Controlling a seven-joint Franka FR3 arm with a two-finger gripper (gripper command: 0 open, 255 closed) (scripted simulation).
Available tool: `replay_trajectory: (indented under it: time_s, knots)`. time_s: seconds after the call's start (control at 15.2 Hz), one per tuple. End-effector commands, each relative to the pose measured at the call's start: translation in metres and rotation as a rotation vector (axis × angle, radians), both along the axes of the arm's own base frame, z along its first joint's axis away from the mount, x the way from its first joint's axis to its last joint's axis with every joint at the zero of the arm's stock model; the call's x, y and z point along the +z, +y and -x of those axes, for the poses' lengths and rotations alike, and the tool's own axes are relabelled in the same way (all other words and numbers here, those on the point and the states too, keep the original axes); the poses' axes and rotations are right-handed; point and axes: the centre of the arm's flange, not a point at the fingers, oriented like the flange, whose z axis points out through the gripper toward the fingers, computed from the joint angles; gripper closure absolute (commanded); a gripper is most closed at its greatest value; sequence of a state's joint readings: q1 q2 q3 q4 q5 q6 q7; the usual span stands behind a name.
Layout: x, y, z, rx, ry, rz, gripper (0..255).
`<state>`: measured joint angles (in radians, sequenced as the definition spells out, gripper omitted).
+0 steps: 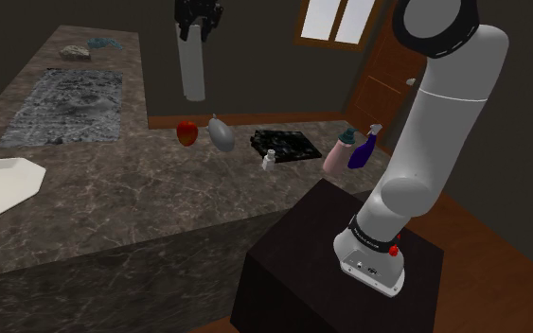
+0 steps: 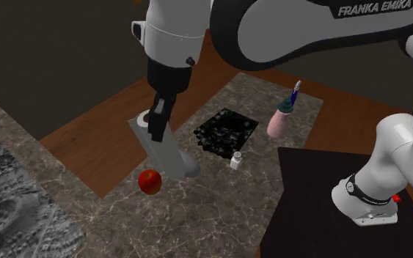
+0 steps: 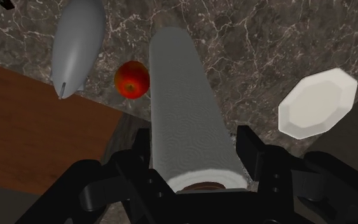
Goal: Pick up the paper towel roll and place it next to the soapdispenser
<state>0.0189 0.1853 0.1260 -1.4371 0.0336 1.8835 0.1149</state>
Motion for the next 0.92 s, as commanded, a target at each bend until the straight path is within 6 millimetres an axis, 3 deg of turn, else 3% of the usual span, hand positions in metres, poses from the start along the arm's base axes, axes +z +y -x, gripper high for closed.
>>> replay_trajectory:
  time_s: [0.0, 0.86]
  knots:
    - [0.004, -0.011, 0.007, 0.0, 0.0, 0.0, 255]
    - [0.004, -0.153, 0.104, 0.0, 0.0, 0.0, 255]
